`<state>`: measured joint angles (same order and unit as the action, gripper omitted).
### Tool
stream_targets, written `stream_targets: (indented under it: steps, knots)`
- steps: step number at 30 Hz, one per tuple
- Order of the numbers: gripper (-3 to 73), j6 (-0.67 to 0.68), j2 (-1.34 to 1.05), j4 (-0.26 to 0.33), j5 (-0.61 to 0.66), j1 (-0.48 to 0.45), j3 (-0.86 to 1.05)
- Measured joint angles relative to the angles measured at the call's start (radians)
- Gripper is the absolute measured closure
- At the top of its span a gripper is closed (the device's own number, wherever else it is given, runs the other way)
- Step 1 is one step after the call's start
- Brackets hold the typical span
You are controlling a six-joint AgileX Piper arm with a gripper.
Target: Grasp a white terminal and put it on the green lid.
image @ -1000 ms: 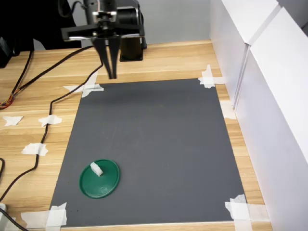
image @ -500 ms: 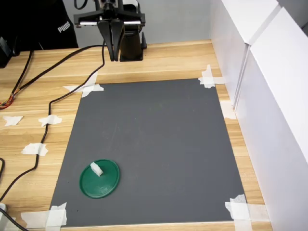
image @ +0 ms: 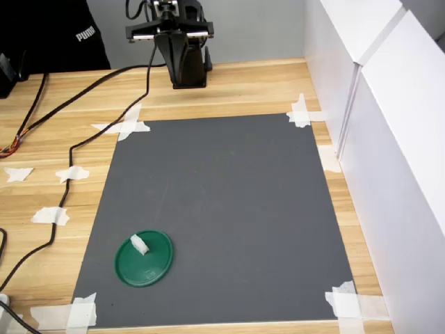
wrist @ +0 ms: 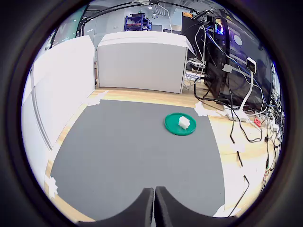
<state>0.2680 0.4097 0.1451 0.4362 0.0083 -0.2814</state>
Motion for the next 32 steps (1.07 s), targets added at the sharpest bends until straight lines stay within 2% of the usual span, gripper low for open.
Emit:
stream_targets:
  steps: [15, 24, 32]
  knots:
    - [71.1, 0.0, -0.297, 0.005, 0.125, 0.0, 0.042]
    - [71.1, 0.0, -0.418, 0.005, 0.131, 0.0, 0.049]
    - [71.1, -0.001, -0.422, 0.005, 0.134, 0.0, 0.088]
